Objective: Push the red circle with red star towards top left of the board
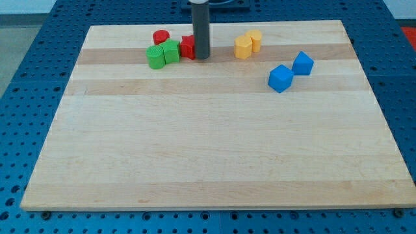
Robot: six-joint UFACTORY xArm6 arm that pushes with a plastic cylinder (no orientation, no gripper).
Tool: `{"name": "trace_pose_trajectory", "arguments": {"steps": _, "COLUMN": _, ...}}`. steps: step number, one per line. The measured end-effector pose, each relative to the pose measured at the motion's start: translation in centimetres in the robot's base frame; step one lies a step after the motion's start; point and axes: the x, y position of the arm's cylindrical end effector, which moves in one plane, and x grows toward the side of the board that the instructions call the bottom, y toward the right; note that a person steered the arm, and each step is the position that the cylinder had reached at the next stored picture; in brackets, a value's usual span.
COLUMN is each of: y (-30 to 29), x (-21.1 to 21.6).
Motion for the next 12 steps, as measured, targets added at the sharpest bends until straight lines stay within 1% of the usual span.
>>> {"name": "trace_pose_trajectory", "arguments": {"steps": 1, "y": -1.5, "x": 0.7}}
{"name": "trace_pose_trajectory", "arguments": {"steps": 3, "y": -1.9, "x": -3.3}}
{"name": "trace_pose_trajectory", "arguments": {"steps": 4, "y": -1.9, "x": -4.2}}
{"name": "trace_pose_trajectory", "arguments": {"steps": 5, "y": 0.7, "x": -4.2}}
{"name": "trace_pose_trajectory", "arguments": {"steps": 6, "y": 4.0, "x": -5.5}}
{"name": "trace_pose_trajectory", "arguments": {"steps": 7, "y": 5.5, "x": -7.0}}
{"name": "trace_pose_trajectory", "arguments": {"steps": 8, "y": 5.1, "x": -9.4}}
{"name": "trace_pose_trajectory", "arguments": {"steps": 9, "y": 2.4, "x": -9.1}}
{"name": "trace_pose_trajectory", "arguments": {"steps": 11, "y": -5.3, "x": -8.4}}
{"name": "trace_pose_trajectory", "arguments": {"steps": 12, "y": -7.5, "x": -7.4}}
